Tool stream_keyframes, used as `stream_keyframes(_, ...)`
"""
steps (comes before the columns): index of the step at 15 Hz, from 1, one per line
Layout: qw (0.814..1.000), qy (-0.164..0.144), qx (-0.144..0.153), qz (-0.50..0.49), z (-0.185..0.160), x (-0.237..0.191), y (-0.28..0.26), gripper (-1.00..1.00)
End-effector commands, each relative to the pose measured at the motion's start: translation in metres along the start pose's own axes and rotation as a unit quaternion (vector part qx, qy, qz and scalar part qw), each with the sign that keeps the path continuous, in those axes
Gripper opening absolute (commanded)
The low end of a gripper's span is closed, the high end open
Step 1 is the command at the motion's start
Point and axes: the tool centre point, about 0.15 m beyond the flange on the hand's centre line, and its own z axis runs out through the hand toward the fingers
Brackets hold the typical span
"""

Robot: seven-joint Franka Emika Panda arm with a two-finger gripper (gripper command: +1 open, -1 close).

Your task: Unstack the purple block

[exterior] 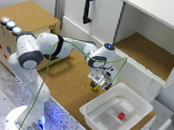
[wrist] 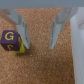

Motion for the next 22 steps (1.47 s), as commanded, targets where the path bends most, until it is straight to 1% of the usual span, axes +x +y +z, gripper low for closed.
stream_keyframes(1, 1.000, -0.010, 0.026, -0.011, 0.042, 0.005, 0.000, -1.00)
stream_keyframes(2, 1.000, -0.002, 0.024, -0.018, 0.044, 0.005, -0.002, -1.00)
stream_keyframes(3, 0.999, -0.001, 0.028, -0.021, 0.046, 0.006, -0.003, -1.00)
stream_keyframes(6, 0.999, -0.006, 0.026, -0.031, 0.055, 0.015, -0.012, -1.00)
stream_keyframes(11, 0.998, 0.000, 0.037, -0.053, 0.048, 0.022, -0.048, -1.00)
stream_keyframes(13, 0.998, -0.003, 0.026, -0.062, 0.051, 0.023, -0.061, -1.00)
stream_keyframes(16, 0.998, -0.012, 0.001, -0.062, 0.058, 0.025, -0.060, -1.00)
stream_keyframes(19, 0.997, -0.003, 0.000, -0.071, 0.051, 0.033, -0.069, -1.00)
stream_keyframes(22, 0.995, 0.017, 0.014, -0.097, 0.041, 0.050, -0.101, -1.00)
